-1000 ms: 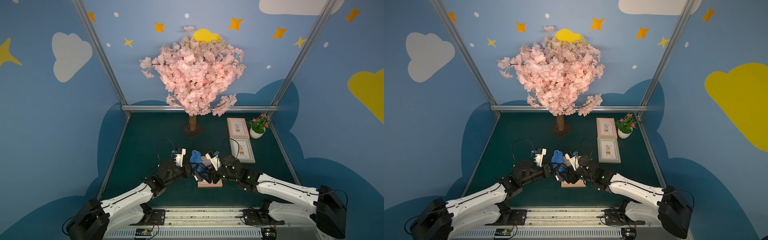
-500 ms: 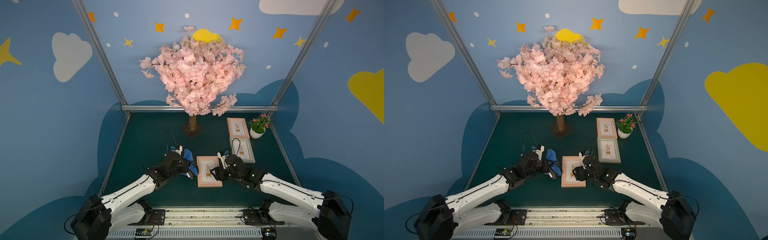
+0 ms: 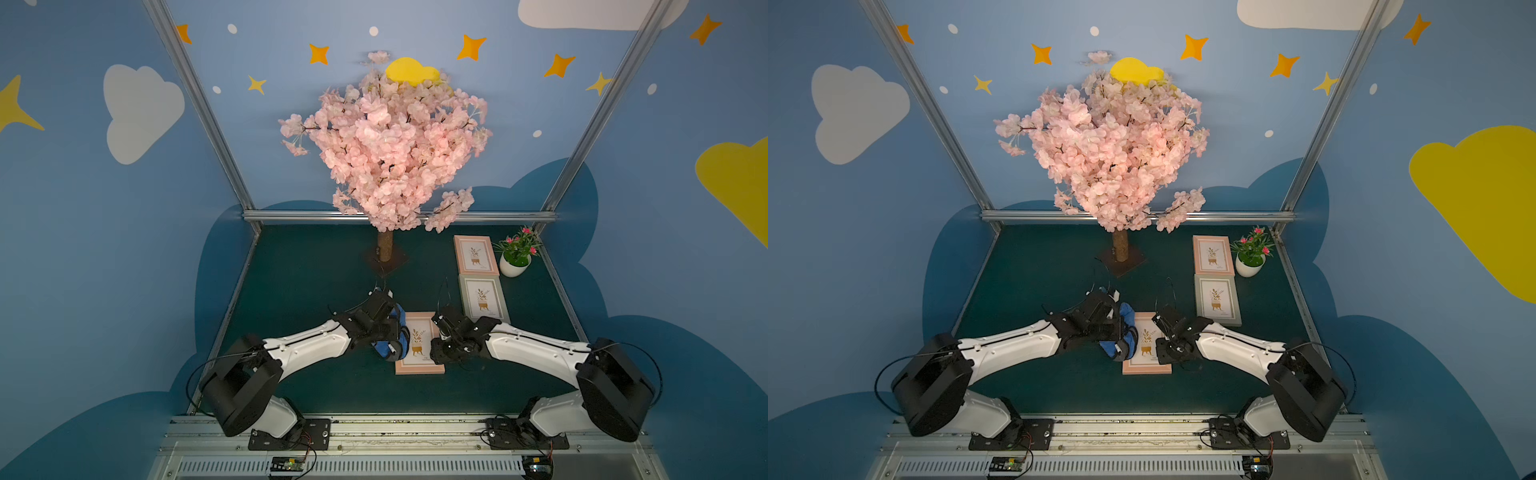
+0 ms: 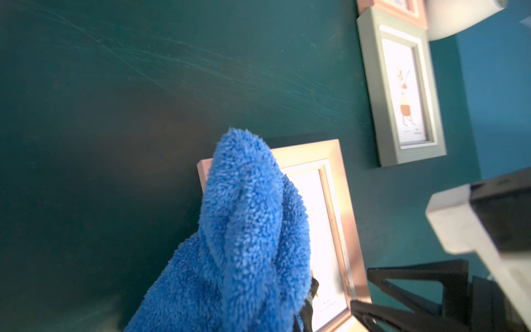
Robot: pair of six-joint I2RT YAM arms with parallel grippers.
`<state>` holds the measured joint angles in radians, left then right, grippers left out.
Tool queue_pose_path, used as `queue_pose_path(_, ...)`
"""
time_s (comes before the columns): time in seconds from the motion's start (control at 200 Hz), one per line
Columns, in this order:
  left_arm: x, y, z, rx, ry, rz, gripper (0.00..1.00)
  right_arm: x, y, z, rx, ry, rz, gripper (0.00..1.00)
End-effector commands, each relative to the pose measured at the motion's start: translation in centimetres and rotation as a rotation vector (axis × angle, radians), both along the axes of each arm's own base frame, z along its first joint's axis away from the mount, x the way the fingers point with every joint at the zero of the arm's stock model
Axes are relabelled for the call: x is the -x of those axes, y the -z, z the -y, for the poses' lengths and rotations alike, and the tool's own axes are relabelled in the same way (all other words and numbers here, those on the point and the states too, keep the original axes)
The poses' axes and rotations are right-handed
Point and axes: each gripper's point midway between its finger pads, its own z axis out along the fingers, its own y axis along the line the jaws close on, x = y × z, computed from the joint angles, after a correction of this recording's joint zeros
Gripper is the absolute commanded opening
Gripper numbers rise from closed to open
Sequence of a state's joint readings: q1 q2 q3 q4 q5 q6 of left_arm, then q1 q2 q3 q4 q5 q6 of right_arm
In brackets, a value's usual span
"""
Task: Wipe the picture frame with a cloth
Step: Wipe the dirt from the picture frame.
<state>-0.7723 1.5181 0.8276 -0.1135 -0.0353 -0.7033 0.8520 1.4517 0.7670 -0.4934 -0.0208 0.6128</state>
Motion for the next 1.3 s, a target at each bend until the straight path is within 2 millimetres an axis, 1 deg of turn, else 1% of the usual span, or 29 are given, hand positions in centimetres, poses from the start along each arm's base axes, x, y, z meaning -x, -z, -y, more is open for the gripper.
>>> queue_pose_path(0.0, -0.9, 1.4, -0.3, -0.059, -0.017, -0.024, 0.03, 1.2, 0.9, 0.2, 0.018, -0.017, -0.079, 0.42)
queue_pose_path(0.09, -2.0, 2.5, -0.3, -0.072, -0.029, -0.039, 0.03, 1.2, 1.2, 0.0, 0.017, -0.019, -0.085, 0.39)
queue_pose_path(0.21, -3.0, 3.2, 1.2, -0.052, -0.004, -0.063, 0.03, 1.2, 1.5, -0.2, 0.016, -0.024, -0.086, 0.33)
queue_pose_path(0.355, -3.3, 3.9, 3.3, -0.013, 0.027, -0.100, 0.03, 1.2, 1.6, -1.0, -0.011, -0.039, -0.089, 0.26)
queue_pose_path(0.506, -3.5, 4.7, 4.2, 0.005, 0.035, -0.127, 0.03, 0.9, 1.5, -1.8, -0.018, -0.045, -0.079, 0.23)
queue_pose_path(0.561, -3.6, 5.1, 4.0, -0.004, 0.032, -0.136, 0.03, 0.7, 1.5, -1.9, -0.022, -0.043, -0.074, 0.23)
queue_pose_path(0.596, -3.7, 5.2, 3.5, -0.012, 0.020, -0.141, 0.03, 0.7, 1.4, -1.9, -0.019, -0.041, -0.072, 0.22)
queue_pose_path(0.666, -3.9, 5.4, 1.5, -0.031, -0.030, -0.152, 0.03, 0.5, 1.4, -1.8, -0.010, -0.034, -0.066, 0.22)
queue_pose_path(0.756, -4.4, 4.7, -1.2, -0.098, -0.064, -0.103, 0.03, 0.4, 1.5, -1.7, 0.003, -0.035, -0.068, 0.22)
queue_pose_path(0.796, -4.4, 4.4, -1.9, -0.138, -0.064, -0.084, 0.03, 0.5, 1.7, -1.7, 0.008, -0.036, -0.070, 0.22)
queue_pose_path(0.826, -4.5, 4.1, -2.1, -0.150, -0.058, -0.073, 0.03, 0.5, 1.8, -1.7, 0.008, -0.039, -0.072, 0.22)
queue_pose_path(0.851, -4.6, 3.9, -2.0, -0.148, -0.053, -0.068, 0.03, 0.5, 1.8, -1.9, 0.005, -0.041, -0.073, 0.22)
queue_pose_path(0.911, -4.6, 3.7, -1.2, -0.121, -0.030, -0.072, 0.03, 0.6, 1.9, -2.3, -0.002, -0.051, -0.077, 0.22)
queue_pose_path(1.066, -5.0, 4.6, 1.5, -0.040, -0.014, -0.119, 0.03, 0.7, 1.7, -4.0, -0.022, -0.083, -0.077, 0.22)
queue_pose_path(1.146, -5.3, 4.8, 2.6, 0.007, -0.015, -0.134, 0.03, 0.7, 1.7, -4.4, -0.020, -0.084, -0.077, 0.22)
queue_pose_path(1.216, -5.4, 4.8, 2.9, 0.012, -0.012, -0.137, 0.03, 0.6, 1.8, -4.2, -0.002, -0.070, -0.077, 0.22)
queue_pose_path(1.296, -5.6, 4.3, 1.9, -0.012, -0.025, -0.123, 0.03, 0.5, 2.0, -3.6, 0.025, -0.051, -0.073, 0.22)
